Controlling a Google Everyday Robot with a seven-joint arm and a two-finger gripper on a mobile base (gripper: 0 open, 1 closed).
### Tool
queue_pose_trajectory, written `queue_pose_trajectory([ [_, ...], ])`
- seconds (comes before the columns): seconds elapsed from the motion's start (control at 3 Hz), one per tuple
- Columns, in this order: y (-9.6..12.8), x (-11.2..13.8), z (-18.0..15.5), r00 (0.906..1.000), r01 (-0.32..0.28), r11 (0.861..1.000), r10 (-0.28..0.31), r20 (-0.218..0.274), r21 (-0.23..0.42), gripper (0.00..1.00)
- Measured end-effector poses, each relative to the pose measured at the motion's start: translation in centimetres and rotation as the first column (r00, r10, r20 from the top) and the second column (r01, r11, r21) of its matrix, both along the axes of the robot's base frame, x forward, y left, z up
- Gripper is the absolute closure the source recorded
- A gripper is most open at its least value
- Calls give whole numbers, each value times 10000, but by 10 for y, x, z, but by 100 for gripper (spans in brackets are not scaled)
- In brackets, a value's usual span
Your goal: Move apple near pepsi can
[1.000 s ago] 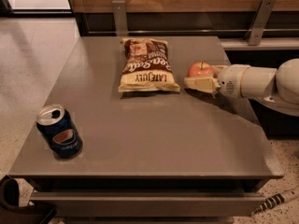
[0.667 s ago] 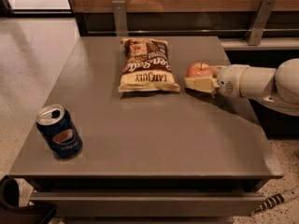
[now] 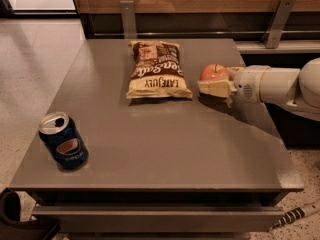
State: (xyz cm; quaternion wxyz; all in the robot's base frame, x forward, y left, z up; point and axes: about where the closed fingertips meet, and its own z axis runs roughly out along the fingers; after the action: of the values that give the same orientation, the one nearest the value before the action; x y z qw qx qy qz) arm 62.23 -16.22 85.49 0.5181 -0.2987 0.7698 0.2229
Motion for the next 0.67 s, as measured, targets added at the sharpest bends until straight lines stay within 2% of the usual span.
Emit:
queue_pose_trajectory([
  [0.33,-3,-19,27,9997,24,9997,-17,252,-245,100],
  [0.67,7,-59,48,9985,-81,9991,103,532,-410,100],
])
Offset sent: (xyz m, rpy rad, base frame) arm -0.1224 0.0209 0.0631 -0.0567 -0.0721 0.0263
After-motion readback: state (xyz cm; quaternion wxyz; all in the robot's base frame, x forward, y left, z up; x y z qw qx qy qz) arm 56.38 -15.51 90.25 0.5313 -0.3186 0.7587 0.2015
